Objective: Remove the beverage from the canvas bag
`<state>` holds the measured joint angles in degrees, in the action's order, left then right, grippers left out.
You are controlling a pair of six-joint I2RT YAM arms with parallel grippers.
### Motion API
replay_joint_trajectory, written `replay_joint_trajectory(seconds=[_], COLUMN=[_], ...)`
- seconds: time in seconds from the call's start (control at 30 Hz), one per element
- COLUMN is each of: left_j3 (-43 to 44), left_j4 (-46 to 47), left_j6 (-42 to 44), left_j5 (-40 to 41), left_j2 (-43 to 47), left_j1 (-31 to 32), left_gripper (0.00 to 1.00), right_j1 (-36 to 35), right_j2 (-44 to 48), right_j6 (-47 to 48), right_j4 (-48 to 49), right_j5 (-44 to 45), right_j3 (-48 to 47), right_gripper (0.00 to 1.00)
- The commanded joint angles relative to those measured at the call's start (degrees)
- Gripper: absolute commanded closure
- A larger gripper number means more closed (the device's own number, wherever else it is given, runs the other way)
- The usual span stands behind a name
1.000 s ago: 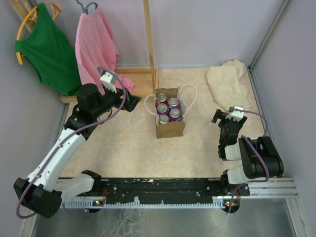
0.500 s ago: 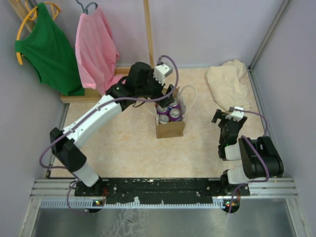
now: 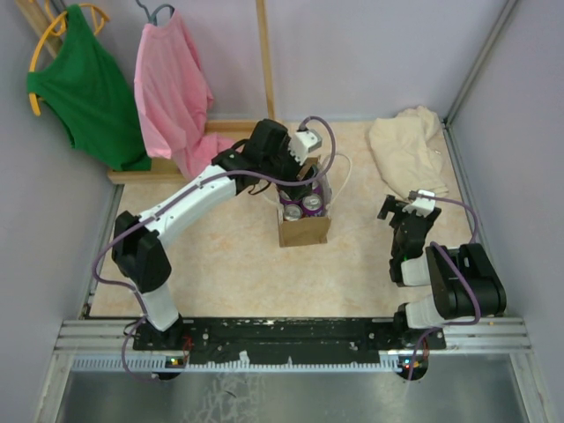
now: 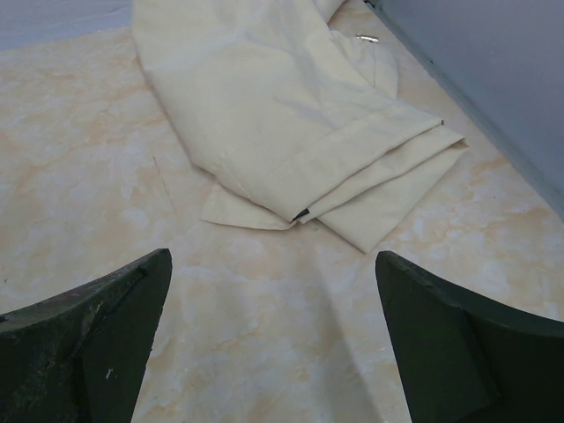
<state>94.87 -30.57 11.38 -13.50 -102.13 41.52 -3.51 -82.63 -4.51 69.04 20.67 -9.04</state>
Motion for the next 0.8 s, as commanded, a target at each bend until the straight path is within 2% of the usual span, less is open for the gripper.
replay_joint_trajectory(seconds=[0.0,0.13,0.43,0.63,0.77], left_j3=[-0.98,-3.15,-7.91,-8.91,-9.64], left_j4=[2.66,2.71,5.25,7.68,9.75], left_j6=[1.94,2.32,1.68,1.73,1.04], left_j5=[-3.23,-6.36,-6.71,-0.62,2.24], left_j2=[-1.13,-1.75,-3.52,-3.77,-2.28], left_j1=[0.94,2.54,4.45,5.2,5.79], left_gripper=[0.13,0.17,0.21,0.15,0.16], right_j1=[0.17,0.17,0.12,0.17,0.17], right_j2=[-0.16,-0.16,-0.18,-0.16,-0.16], right_j6=[0.64,0.58,0.62,0.57,0.56], right_j4=[2.61,2.7,2.65,2.6,2.6], right_j5=[0.01,-0.01,0.07,-0.01,0.0], right_j3=[-0.36,-0.36,-0.36,-0.37,-0.34], right_gripper=[0.01,0.01,0.01,0.01,0.01])
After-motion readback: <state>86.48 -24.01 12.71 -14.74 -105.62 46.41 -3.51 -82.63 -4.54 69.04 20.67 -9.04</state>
